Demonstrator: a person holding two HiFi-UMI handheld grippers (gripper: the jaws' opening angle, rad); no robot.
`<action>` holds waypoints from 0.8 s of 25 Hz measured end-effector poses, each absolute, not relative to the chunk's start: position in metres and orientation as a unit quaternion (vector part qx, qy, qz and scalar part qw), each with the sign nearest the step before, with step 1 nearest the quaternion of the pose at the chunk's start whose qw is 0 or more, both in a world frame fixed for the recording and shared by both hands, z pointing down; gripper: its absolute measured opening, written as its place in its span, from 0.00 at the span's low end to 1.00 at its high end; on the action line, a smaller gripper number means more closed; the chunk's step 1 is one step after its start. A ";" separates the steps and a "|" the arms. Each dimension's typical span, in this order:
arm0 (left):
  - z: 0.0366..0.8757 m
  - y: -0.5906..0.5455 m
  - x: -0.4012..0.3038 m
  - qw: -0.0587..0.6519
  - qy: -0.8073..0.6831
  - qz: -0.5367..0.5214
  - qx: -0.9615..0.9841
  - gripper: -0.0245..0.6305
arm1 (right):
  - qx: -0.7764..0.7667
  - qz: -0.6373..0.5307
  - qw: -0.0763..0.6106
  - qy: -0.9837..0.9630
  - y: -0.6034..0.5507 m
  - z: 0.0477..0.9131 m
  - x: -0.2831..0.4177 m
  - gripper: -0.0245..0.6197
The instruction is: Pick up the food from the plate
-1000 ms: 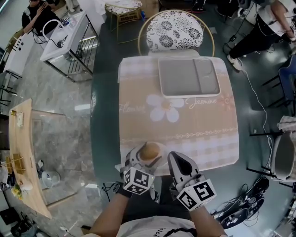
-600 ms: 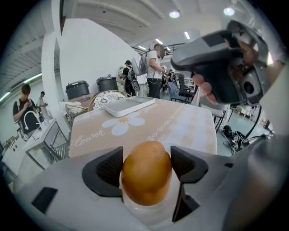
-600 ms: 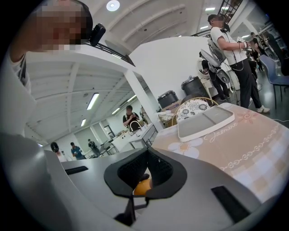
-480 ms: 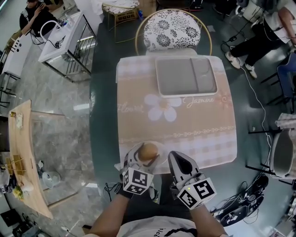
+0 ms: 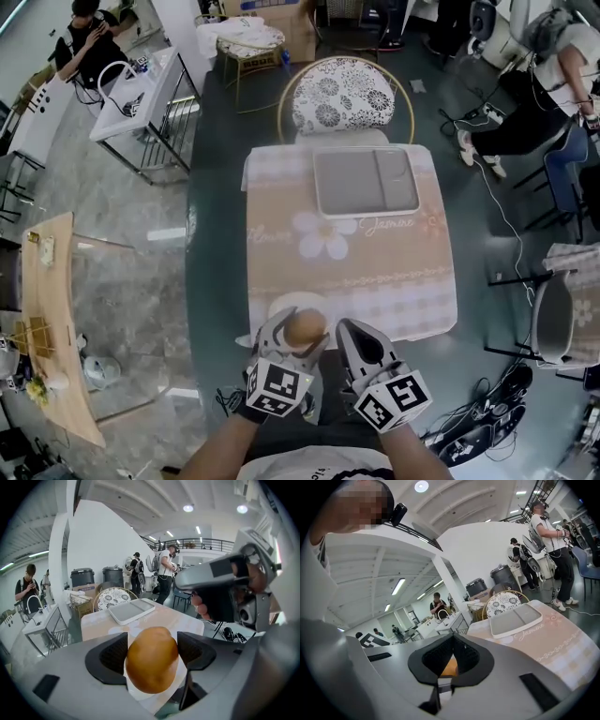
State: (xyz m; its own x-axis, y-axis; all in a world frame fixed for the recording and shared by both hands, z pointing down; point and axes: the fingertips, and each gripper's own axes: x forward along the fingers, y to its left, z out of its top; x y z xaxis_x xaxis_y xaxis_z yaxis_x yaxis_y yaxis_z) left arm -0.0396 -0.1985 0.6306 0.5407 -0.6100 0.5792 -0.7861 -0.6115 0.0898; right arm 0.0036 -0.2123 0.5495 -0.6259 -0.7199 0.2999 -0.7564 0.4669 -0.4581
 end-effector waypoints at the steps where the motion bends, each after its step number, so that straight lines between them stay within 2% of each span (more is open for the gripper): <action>1: 0.620 -0.195 -0.039 0.171 -0.405 0.252 0.862 0.54 | 0.432 0.282 0.031 -0.856 -0.209 0.541 0.005 0.06; 20: 0.451 -0.150 -0.037 0.108 -0.415 0.209 0.879 0.54 | 0.424 0.215 -0.001 -0.880 -0.183 0.411 0.009 0.06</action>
State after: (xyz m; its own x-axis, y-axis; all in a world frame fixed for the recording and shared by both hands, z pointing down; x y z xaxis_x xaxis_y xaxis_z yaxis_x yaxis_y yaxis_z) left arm -0.0374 -0.1496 0.4511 0.5676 -0.6842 0.4579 -0.7748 -0.6320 0.0162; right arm 0.0087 -0.1833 0.4109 -0.6406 -0.7464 0.1805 -0.7455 0.5481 -0.3793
